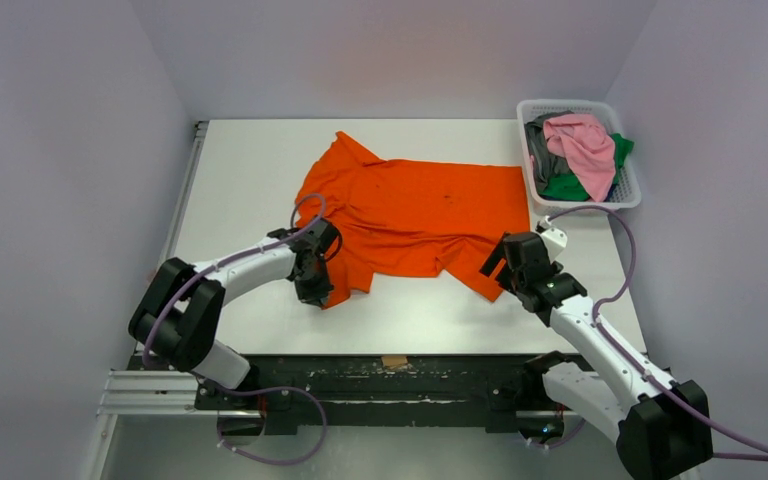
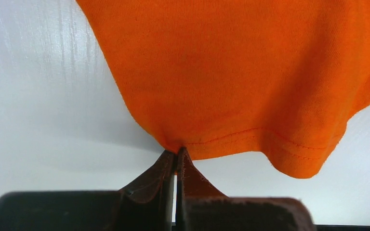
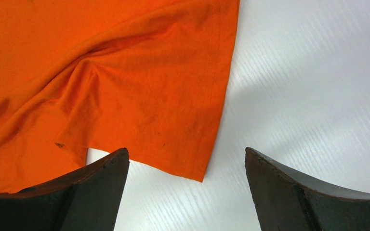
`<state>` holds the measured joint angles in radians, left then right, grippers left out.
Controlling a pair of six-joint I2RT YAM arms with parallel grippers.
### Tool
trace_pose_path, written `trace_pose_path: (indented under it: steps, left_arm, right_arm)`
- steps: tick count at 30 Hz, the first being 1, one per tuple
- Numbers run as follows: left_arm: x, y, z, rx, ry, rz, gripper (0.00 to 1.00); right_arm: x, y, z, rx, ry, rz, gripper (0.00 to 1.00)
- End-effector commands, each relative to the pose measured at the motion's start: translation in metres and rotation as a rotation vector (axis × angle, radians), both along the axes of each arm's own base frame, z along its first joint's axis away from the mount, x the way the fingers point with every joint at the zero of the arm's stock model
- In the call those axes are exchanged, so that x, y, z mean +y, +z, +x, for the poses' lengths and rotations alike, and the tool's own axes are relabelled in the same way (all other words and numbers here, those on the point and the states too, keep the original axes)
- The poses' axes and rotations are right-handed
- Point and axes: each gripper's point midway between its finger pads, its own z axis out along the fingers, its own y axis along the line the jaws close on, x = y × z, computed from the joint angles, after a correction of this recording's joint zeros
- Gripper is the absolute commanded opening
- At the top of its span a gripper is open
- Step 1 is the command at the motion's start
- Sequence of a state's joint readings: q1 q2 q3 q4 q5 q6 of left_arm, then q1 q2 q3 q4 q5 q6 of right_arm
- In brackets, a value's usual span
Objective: Fold and stack the t-shirts
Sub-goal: Grab the side of the flattened tshirt closest away from the robot with both arms
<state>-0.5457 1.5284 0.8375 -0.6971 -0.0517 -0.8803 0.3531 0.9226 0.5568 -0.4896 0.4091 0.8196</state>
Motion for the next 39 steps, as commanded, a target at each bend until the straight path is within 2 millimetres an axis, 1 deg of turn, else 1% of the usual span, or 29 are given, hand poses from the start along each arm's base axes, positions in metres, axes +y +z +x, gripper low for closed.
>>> trace_pose_path:
  steps: [1, 4, 7, 11, 14, 16, 19, 22, 25, 30, 34, 36, 37, 38, 39]
  left_arm:
    - [0.002, -0.013, -0.001, -0.037, 0.020, 0.011, 0.00]
    - [0.018, -0.003, -0.006, -0.092, 0.038, 0.046, 0.00]
    - [0.028, 0.004, -0.013, -0.123, 0.042, 0.060, 0.00]
    - [0.032, 0.006, -0.021, -0.135, 0.045, 0.043, 0.00]
    - [0.034, 0.008, -0.022, -0.152, 0.049, 0.040, 0.00]
    - [0.036, 0.010, -0.022, -0.157, 0.053, 0.045, 0.00]
    - [0.037, 0.013, -0.021, -0.165, 0.057, 0.051, 0.00]
    - [0.037, 0.014, -0.021, -0.172, 0.058, 0.050, 0.00]
    - [0.038, 0.016, -0.021, -0.177, 0.066, 0.049, 0.00]
    - [0.040, 0.016, -0.021, -0.183, 0.073, 0.055, 0.00]
    - [0.044, 0.016, -0.022, -0.186, 0.083, 0.072, 0.00]
    - [0.045, 0.017, -0.022, -0.186, 0.085, 0.074, 0.00]
    - [0.046, 0.018, -0.023, -0.187, 0.088, 0.075, 0.00]
    - [0.048, 0.019, -0.025, -0.190, 0.092, 0.075, 0.00]
    - [0.050, 0.021, -0.026, -0.193, 0.096, 0.078, 0.00]
  right_arm:
    - [0.000, 0.009, -0.001, 0.010, -0.005, -0.002, 0.87]
    - [0.004, -0.002, -0.010, 0.079, 0.046, -0.010, 0.83]
    - [0.005, -0.020, -0.017, 0.152, 0.050, -0.013, 0.80]
    - [0.014, -0.041, -0.013, 0.210, 0.073, 0.002, 0.70]
    - [0.021, -0.050, -0.007, 0.224, 0.089, 0.015, 0.64]
    - [0.027, -0.054, -0.006, 0.242, 0.109, 0.034, 0.60]
    - [0.026, -0.061, -0.014, 0.285, 0.095, 0.037, 0.56]
    - [0.022, -0.067, -0.027, 0.327, 0.076, 0.032, 0.55]
    - [0.021, -0.070, -0.033, 0.343, 0.075, 0.036, 0.55]
    - [0.023, -0.071, -0.032, 0.364, 0.083, 0.026, 0.49]
    - [0.032, -0.074, -0.030, 0.393, 0.093, 0.022, 0.44]
    - [0.029, -0.075, -0.032, 0.411, 0.071, -0.005, 0.34]
    - [0.026, -0.076, -0.033, 0.417, 0.059, -0.018, 0.26]
    - [0.023, -0.076, -0.035, 0.425, 0.049, -0.028, 0.13]
    - [0.022, -0.075, -0.037, 0.428, 0.044, -0.032, 0.03]
